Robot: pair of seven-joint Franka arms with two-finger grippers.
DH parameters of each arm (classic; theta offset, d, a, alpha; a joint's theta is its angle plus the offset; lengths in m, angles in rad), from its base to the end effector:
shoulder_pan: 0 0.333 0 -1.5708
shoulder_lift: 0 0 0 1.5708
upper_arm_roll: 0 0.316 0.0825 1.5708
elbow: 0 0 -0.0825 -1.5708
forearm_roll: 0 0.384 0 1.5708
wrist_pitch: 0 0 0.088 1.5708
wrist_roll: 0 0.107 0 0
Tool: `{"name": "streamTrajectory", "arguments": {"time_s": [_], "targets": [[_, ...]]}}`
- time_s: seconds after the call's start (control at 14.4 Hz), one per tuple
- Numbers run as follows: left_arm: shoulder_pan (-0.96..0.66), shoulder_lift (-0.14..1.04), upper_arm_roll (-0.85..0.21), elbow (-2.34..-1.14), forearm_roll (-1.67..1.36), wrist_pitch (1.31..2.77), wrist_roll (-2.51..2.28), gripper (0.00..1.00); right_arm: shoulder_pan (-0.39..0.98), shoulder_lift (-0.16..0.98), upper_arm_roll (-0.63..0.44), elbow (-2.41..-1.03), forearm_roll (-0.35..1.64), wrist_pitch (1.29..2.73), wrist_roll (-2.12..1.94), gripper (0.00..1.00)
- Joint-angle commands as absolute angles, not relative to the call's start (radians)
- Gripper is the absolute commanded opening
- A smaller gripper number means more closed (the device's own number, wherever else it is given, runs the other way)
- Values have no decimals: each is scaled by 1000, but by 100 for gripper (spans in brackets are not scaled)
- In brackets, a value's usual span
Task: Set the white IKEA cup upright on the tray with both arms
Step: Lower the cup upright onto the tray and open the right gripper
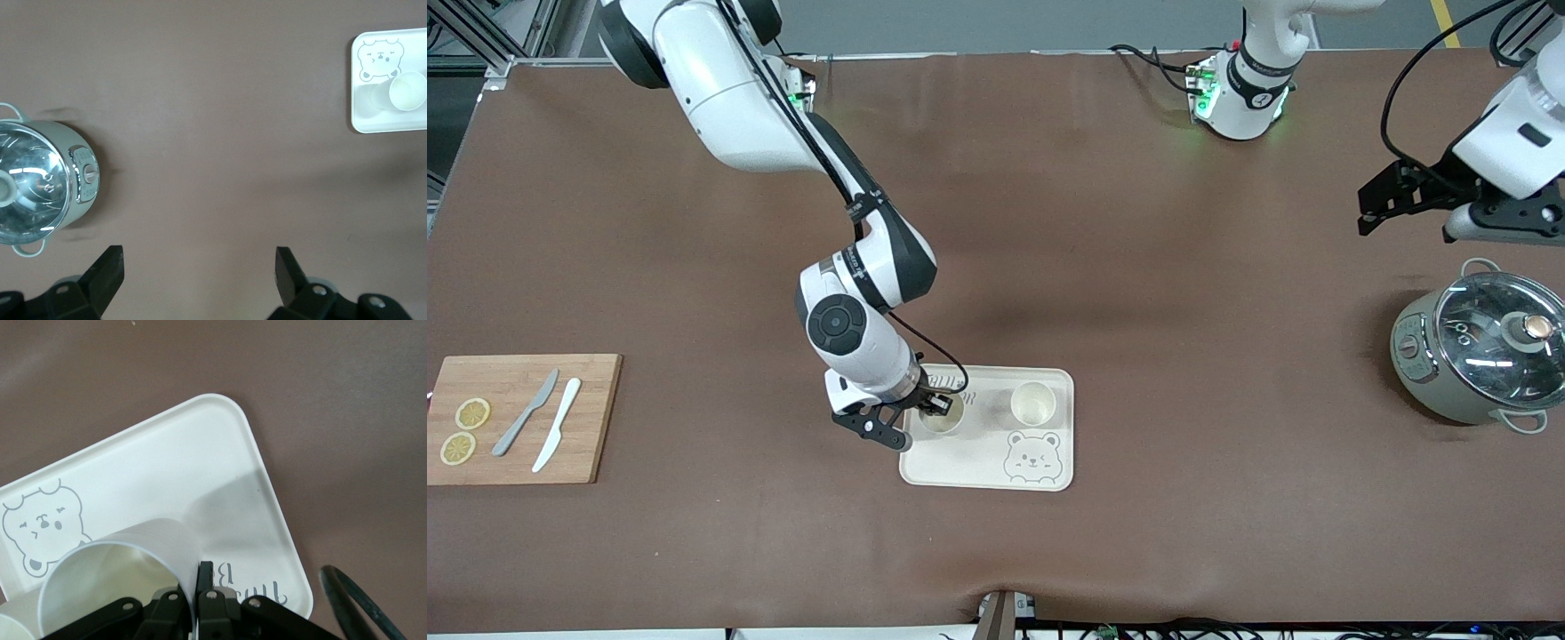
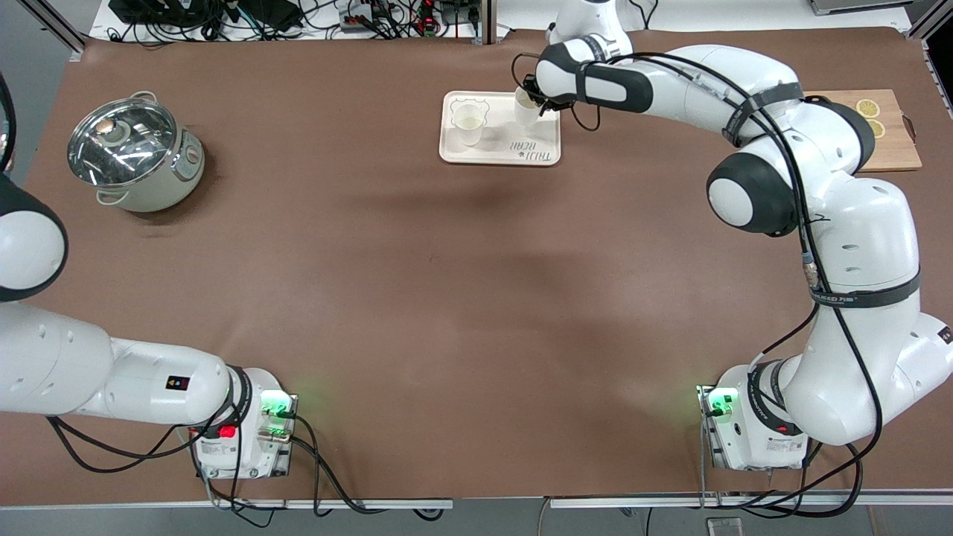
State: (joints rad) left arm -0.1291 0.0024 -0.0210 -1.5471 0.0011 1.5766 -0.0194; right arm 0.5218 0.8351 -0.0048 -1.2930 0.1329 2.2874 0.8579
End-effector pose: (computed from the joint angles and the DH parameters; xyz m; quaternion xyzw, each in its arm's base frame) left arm 0.5500 -0.0831 0.6349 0.9978 -0.0653 0.0135 0.0006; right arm 0.6614 0.3806 0.2593 -0.9738 0.2067 -0.0286 0.0903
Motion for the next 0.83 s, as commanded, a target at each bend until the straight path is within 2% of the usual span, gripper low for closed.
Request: {"name": "streamTrajectory", "arguments": {"time_s": [0.0, 0.76], "targets": [[-126, 18, -28, -1519, 0, 1569, 2, 100, 540, 874, -18, -1255, 118, 2310, 890, 0], [-118, 21, -26, -1513, -52, 1572, 26, 100, 555, 913, -21, -1262, 98, 2373, 893, 0]]}}
